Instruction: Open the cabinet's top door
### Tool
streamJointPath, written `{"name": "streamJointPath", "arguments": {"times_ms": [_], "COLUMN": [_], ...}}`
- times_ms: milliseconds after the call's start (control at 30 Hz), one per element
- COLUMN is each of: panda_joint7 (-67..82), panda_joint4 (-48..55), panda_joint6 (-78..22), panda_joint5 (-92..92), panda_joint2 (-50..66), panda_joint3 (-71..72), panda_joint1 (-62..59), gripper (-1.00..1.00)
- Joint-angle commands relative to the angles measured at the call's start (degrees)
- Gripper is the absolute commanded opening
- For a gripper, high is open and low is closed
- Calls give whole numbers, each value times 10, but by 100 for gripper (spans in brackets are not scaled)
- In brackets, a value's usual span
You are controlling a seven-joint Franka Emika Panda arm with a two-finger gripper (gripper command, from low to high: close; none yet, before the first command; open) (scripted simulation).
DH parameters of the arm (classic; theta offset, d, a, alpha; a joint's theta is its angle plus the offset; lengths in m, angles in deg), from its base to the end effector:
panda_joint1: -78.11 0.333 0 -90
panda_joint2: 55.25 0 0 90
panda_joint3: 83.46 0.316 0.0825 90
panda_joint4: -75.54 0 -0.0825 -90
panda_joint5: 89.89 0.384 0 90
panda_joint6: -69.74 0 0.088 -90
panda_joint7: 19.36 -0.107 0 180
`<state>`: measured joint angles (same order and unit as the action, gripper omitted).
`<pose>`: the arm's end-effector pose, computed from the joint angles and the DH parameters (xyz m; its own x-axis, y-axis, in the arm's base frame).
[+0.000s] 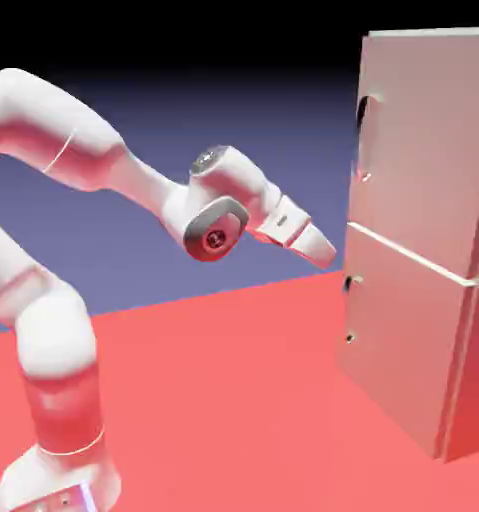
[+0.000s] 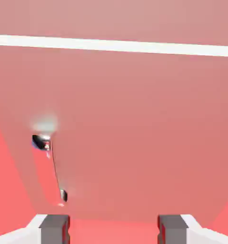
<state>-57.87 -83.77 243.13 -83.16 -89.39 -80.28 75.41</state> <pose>0.3906 -0.0047 0.4809 0.4758 -0.6935 0.5410 -0.4664 -0.7204 -0.5133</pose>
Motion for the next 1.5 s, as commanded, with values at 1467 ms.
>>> {"name": "streamJointPath", "arguments": {"times_ms": [1467], "panda_joint7": [658], "panda_joint4": [282], "panda_joint6": [-103], "panda_joint5": [1122], "panda_joint2": [-248], "panda_joint3": [529], "panda_joint1": [-565], "gripper": [0]}}
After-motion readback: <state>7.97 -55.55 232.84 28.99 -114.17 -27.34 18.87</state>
